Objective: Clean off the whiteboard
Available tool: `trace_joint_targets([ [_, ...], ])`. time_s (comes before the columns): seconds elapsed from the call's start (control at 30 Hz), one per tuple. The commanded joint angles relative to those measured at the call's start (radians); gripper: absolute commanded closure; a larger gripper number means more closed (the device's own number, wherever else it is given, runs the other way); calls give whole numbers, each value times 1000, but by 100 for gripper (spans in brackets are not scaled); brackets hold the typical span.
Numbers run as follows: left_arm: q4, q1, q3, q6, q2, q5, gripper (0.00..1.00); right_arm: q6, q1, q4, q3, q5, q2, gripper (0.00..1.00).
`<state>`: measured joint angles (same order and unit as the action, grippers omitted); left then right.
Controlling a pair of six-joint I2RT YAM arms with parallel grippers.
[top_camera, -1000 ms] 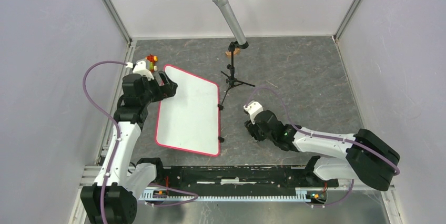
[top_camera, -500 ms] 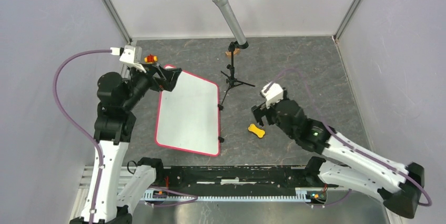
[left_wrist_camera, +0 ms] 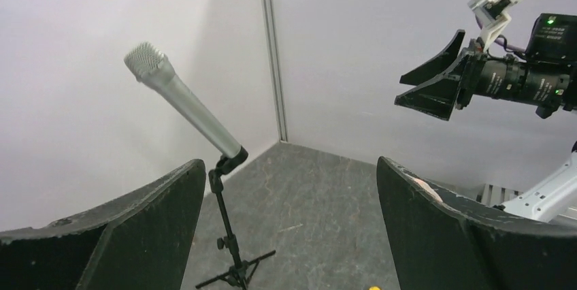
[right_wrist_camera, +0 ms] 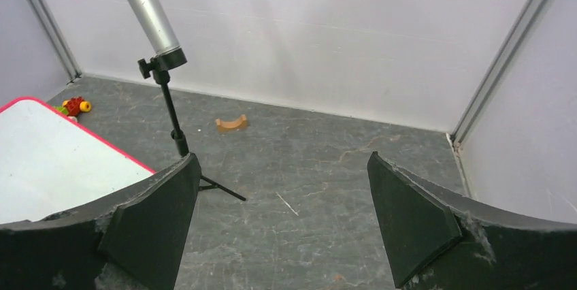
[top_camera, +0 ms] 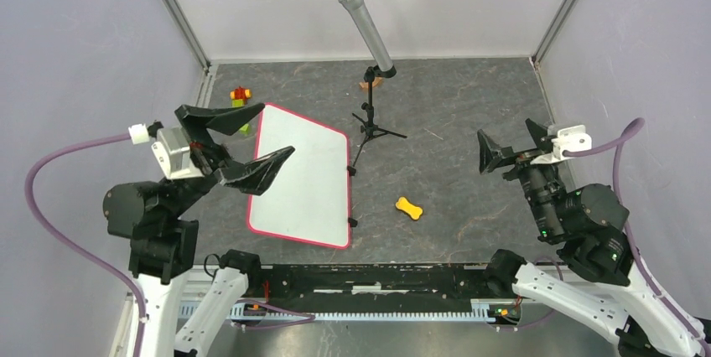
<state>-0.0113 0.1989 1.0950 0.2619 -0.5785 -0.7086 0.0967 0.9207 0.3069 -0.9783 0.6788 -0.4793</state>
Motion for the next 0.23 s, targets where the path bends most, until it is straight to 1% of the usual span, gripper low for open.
trace_joint_targets([
  [0.0, -72, 4, 22, -6, 30, 28, 0, 51, 0, -10, -22, 43, 16, 2],
  [0.13, -100, 4, 5, 15, 41, 38, 0, 35, 0, 4, -15, 92, 21, 2],
  [0.2, -109, 4, -10, 21, 44, 42, 0, 44, 0, 0, -2, 86, 30, 2],
])
